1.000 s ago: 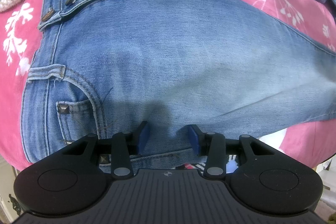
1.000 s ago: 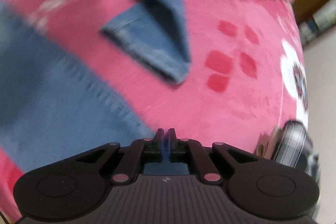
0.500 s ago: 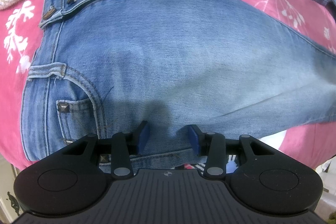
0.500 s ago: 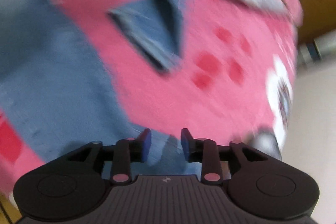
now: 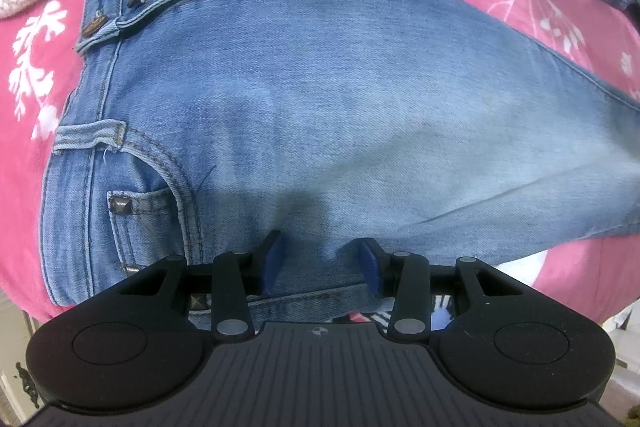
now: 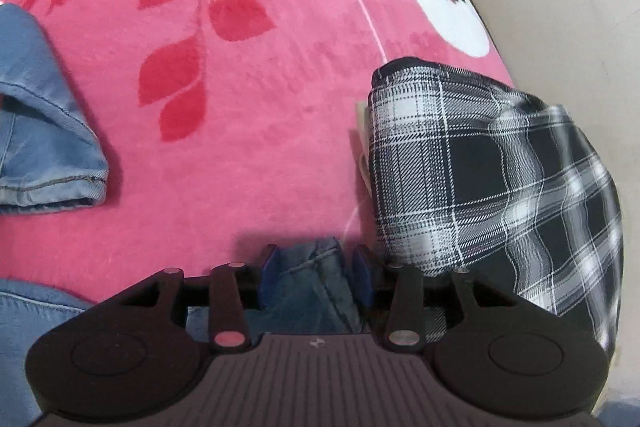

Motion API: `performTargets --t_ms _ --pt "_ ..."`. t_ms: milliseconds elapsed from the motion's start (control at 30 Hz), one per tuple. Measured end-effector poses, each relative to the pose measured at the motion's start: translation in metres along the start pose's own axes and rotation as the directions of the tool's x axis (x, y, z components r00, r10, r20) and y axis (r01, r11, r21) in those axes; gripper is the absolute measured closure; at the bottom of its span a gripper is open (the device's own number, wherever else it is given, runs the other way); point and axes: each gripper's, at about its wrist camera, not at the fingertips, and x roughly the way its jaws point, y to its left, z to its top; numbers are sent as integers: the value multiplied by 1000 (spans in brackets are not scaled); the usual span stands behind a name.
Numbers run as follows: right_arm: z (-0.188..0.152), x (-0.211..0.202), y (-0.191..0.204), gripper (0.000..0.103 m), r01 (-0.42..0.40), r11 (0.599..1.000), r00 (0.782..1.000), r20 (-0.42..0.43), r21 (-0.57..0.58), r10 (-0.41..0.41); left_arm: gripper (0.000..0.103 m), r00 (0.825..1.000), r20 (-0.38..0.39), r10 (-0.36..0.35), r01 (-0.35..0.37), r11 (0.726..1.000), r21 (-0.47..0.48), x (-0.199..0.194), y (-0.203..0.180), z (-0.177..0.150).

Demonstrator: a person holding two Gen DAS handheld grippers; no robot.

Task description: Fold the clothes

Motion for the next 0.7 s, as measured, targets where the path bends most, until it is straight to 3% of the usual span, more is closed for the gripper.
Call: performTargets --t_ms 67,100,200,300,433,667,700 --pt "-5 -2 2 73 6 1000 1000 -2 -30 -6 62 1000 0 0 0 1000 0 0 -1 0" --pt "-8 -4 4 86 22 998 1000 10 -51 -21 62 1000 0 0 0 1000 0 1 -2 1" --pt "-21 -15 3 96 58 996 996 72 -67 -53 62 1000 4 -1 1 1000 0 1 -3 -1" --pt "-34 -22 6 96 116 992 982 159 -55 -106 62 1000 7 0 0 1000 1 1 -4 -3" --pt "-49 -26 19 96 224 970 945 263 -92 -194 62 1000 5 1 -1 1000 3 1 -5 -4" --pt "-69 -29 44 94 432 880 853 406 -195 -329 62 1000 6 -1 1 1000 9 3 -2 -3" --pt "-72 -35 43 94 415 890 853 422 -188 -309 62 1000 7 -2 1 1000 9 3 -2 -3"
